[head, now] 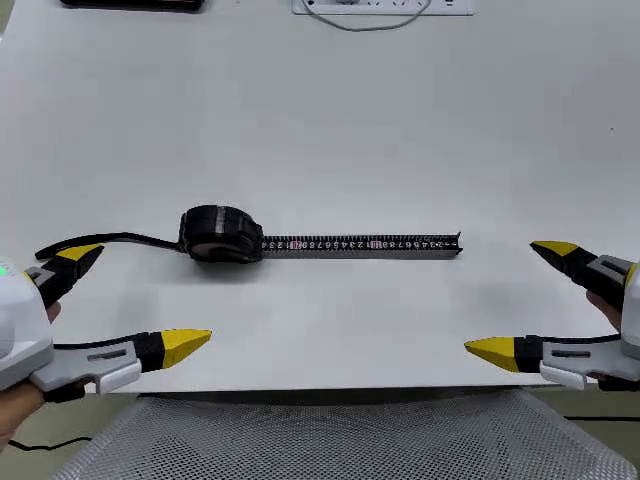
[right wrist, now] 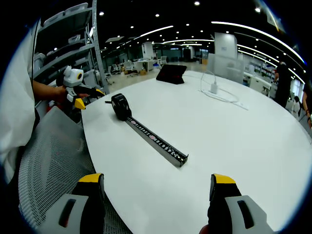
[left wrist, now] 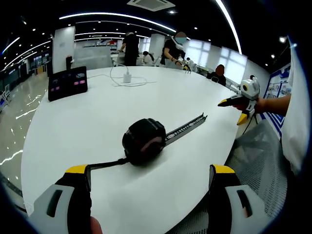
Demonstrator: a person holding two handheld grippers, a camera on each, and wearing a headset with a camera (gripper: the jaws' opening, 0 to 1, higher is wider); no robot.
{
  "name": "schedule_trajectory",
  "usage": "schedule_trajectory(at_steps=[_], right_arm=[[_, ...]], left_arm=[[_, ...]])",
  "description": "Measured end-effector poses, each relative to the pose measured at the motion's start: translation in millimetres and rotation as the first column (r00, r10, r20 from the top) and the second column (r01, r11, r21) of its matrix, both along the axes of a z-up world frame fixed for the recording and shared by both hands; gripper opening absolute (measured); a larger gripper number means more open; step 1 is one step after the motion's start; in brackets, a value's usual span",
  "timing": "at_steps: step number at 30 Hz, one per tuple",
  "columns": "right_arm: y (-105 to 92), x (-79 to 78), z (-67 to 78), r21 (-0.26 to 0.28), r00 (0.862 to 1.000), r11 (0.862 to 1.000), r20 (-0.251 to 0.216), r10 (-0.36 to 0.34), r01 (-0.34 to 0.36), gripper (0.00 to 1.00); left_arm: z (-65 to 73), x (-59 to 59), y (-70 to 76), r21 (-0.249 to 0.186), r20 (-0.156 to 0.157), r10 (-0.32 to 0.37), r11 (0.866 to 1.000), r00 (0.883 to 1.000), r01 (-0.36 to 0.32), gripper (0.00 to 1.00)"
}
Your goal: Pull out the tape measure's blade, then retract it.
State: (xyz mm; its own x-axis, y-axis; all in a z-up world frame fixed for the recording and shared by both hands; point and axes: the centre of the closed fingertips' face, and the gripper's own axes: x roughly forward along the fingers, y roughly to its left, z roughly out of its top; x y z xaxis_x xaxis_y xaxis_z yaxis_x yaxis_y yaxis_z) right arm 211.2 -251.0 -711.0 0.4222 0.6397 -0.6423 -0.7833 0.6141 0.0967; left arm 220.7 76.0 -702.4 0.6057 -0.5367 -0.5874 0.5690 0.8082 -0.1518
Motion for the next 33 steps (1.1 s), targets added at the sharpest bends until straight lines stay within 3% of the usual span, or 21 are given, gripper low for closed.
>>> schedule_trajectory(at_steps=[9,24,33], right_arm=[[2.7,2.4,0.2,0.001,1.000,1.000,0.004,0.006,-0.006,0.88],[0.1,5.2,0.4,0.010,1.000,1.000,0.002,-0.007,0.007,0.87],[-1.6,6.7,-0.1,0.011,1.000,1.000,-0.001,-0.011,0.011,0.87]], left_arm=[[-3.3,10.4,-14.0,-0.007,0.001,0.017,1.000,1.000,-0.017,0.99],[-6.6,32.3,-35.2,-0.064,-0.001,0.059,0.996,0.998,-0.059,0.99],[-11.2,37.3,-48.2,-0.085,-0.019,0.073,0.994,0.997,-0.075,0.97]])
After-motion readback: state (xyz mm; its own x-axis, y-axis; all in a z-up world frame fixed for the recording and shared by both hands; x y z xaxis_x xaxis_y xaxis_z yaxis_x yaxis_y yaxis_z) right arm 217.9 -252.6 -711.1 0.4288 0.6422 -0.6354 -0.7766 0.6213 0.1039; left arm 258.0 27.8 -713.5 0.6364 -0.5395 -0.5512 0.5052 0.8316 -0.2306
